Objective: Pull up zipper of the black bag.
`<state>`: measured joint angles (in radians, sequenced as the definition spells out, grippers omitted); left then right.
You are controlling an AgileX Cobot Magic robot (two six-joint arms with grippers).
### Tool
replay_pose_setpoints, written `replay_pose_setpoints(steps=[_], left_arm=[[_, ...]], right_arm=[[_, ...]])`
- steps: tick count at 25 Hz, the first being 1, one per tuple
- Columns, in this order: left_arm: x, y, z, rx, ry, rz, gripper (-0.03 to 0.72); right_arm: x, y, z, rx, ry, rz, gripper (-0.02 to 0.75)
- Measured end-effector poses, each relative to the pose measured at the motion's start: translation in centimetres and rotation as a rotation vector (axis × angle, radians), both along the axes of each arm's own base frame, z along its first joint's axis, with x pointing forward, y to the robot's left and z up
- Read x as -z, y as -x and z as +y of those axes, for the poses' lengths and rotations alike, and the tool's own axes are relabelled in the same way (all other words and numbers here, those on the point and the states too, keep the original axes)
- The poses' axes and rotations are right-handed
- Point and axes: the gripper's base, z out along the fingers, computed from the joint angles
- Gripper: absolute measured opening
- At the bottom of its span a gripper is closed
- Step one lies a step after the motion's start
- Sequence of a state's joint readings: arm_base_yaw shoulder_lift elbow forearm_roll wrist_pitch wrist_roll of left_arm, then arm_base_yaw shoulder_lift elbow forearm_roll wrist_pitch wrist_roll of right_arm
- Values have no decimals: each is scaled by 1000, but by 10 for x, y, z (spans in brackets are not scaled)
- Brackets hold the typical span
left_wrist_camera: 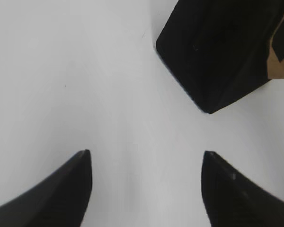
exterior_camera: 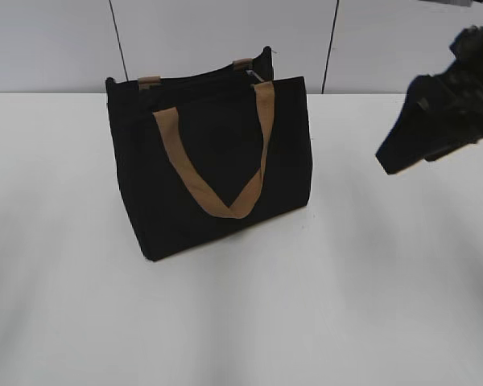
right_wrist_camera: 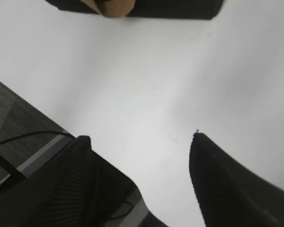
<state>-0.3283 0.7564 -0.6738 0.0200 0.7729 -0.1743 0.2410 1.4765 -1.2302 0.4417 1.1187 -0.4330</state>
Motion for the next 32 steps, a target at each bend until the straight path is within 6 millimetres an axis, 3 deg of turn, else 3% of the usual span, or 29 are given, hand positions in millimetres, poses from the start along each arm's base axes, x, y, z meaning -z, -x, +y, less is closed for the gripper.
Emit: replay_pose_setpoints(steps=[10,14,21,25,29,32], left_arm=[[-14,71,24,27,-13,-64,541],[-4,88,30,31,-22,-47,541],[-3,115,39,52,-13,-154,541],[-4,128,44,61,-3,-232,541],[4,132,45,62,10,-285,541],[16,129,44,64,4,-262,541]], right_arm=[[-1,111,-33,32,19,-152,491],[3,163,-50,87,24,-265,491],[7,234,-80,222,19,-544,491],[16,263,-92,279,-1,-688,491],[32,274,-98,338,-13,-723,491],[33,276,-100,368,-12,-738,491]])
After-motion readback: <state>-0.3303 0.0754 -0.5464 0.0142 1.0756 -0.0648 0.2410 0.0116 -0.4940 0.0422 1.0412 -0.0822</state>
